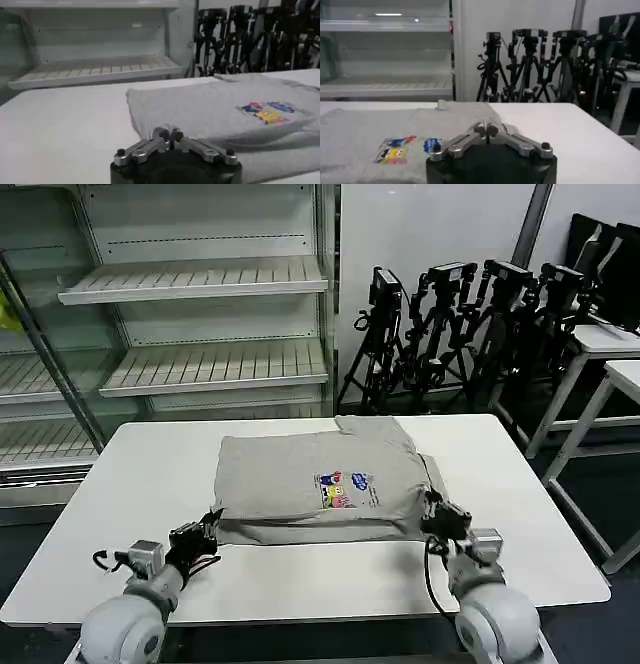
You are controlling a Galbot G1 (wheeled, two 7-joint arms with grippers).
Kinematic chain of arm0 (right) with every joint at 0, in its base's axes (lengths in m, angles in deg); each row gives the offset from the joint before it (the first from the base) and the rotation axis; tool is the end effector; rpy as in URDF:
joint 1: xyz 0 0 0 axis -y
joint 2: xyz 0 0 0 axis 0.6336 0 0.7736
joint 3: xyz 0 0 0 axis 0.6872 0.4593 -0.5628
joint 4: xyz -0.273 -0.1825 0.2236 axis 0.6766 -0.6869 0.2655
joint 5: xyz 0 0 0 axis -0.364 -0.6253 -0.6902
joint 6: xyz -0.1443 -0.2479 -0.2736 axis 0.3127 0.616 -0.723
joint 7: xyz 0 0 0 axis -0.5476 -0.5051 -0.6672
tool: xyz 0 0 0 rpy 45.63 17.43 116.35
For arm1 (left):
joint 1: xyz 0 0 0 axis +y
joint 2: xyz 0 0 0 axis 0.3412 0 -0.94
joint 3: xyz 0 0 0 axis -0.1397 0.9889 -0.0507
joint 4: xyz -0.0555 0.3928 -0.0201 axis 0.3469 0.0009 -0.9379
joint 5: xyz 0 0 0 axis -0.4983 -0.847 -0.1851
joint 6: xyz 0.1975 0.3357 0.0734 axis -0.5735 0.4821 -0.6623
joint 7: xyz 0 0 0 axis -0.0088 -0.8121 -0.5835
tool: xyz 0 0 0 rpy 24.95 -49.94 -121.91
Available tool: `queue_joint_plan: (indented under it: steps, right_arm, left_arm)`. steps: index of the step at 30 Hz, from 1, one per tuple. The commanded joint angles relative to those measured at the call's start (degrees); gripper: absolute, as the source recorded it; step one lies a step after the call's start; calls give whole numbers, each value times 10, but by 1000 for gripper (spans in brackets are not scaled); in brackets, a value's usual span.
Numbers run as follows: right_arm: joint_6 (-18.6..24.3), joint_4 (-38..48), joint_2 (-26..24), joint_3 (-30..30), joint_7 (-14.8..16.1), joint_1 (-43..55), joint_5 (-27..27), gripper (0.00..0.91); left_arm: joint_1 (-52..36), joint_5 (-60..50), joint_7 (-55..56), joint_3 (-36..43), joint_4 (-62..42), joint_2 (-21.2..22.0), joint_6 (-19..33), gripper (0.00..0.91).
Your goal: Fold and organize the clothes.
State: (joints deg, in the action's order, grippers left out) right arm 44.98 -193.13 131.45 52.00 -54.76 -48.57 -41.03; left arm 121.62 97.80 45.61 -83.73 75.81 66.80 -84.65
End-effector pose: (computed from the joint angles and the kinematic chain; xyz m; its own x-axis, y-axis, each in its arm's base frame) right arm 0.3688 -0.0155 -0.2495 -0.9648 -0.0635 0.2551 -0.0729 0.9969 -0.0278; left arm 0.3038 0.0850 -0.2739 -0.9072 0.1392 0.3969 0.1604 0.9868 0.0206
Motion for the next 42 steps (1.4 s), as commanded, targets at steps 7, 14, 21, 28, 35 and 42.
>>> queue_joint_plan:
  steps: [7,14,21,28,35,42]
  right_arm:
    - [-2,147,12,45,-3,126,-3,222]
    - [-7,161,24,60,12,123,-45,907]
    - [11,119,25,43,11,81,-61,907]
    - [30,28,17,-2,25,-45,-101,907]
    - [21,-14,25,-55,28,-122,-107,907]
    - [-7,34,30,-66,26,-127,-97,373]
  left_arm:
    - [-128,8,2,58,-124,-15,1,514]
    - [-112,6,1,47,-115,-9,0,907]
    - [-58,4,0,11,-62,-3,-1,907]
    - [28,-8,0,-11,-8,15,6,907]
    - [32,-11,0,4,-18,32,8,907]
    - [14,-11,-3,17,-46,34,18,10]
